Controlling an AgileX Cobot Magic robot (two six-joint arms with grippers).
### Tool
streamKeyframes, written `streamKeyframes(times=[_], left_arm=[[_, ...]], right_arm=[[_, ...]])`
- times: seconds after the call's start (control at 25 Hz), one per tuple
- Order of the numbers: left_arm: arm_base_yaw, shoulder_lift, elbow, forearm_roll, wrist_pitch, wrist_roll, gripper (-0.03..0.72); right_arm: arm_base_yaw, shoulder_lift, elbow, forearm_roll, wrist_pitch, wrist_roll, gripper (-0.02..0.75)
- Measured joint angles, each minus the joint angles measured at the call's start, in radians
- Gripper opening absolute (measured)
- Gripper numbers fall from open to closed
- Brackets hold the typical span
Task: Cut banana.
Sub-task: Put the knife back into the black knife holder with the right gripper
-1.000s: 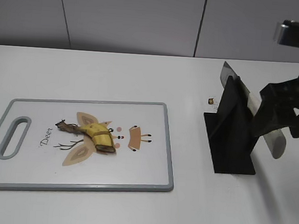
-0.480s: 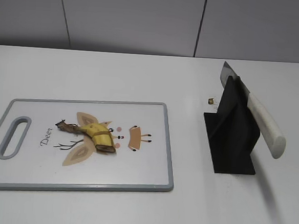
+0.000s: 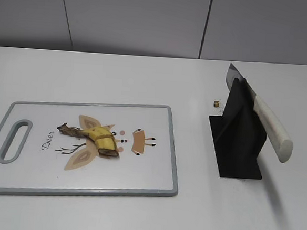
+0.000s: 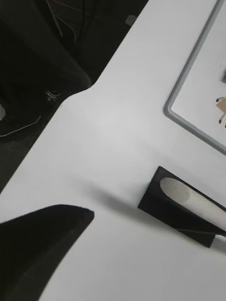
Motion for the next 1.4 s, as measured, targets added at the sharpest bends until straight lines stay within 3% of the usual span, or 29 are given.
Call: streamKeyframes(times=[0.6,1.24,1.4], left_arm=[[0.000,0.000,0.000,0.002,-0.001,-0.001,0.526],[0.000,0.000,0.000,0.011,-0.001,-0.002,0.526],[0.000,0.000,0.000,0.013,-0.001,-0.002,0.526]], right_arm=[[0.000,-0.474,0.134,-0.010,0.046,-0.002,0.565],[-0.004,-0.500,0.140,-0.011,0.030,-0.002,0.565],[-0.076,-0.500,0.140,-0.011,0.030,-0.002,0.565]])
